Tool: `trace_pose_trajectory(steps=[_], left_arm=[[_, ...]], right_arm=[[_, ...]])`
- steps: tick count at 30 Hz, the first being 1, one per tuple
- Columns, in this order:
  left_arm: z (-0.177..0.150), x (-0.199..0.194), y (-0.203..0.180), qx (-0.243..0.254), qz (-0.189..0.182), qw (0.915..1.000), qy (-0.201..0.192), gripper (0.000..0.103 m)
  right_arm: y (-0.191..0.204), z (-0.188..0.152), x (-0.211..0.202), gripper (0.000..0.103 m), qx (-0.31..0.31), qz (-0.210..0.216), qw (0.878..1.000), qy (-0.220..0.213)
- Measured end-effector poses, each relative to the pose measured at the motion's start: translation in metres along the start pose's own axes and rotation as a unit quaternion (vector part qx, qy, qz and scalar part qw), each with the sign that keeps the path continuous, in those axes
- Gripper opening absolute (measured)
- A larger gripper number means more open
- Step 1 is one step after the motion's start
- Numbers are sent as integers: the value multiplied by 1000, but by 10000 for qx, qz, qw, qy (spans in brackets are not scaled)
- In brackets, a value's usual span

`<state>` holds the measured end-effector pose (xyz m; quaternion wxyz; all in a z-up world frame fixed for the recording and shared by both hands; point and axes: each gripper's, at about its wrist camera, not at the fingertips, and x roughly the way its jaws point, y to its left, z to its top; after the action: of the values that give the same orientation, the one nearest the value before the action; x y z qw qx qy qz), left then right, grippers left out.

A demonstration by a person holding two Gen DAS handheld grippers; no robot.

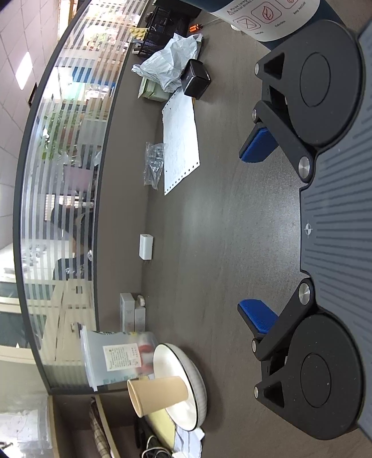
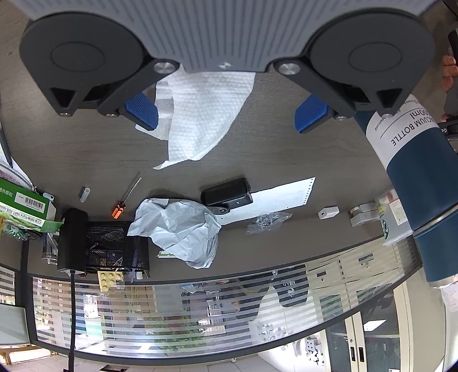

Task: Clean container

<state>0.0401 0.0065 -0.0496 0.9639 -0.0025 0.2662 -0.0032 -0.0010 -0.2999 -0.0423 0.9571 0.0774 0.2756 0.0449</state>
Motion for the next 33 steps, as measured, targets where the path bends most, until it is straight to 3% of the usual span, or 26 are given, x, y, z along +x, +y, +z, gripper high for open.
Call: trace_pose_trajectory(steps=[13,33], left_arm=[[-3,10,-14,284,360,9988,178,103],[-3,9,-9,70,358,9993,100,103]], right_arm=[[1,-3,0,103,23,-32,10000,48],[4,-5,-5,103,29,-68,10000,52]])
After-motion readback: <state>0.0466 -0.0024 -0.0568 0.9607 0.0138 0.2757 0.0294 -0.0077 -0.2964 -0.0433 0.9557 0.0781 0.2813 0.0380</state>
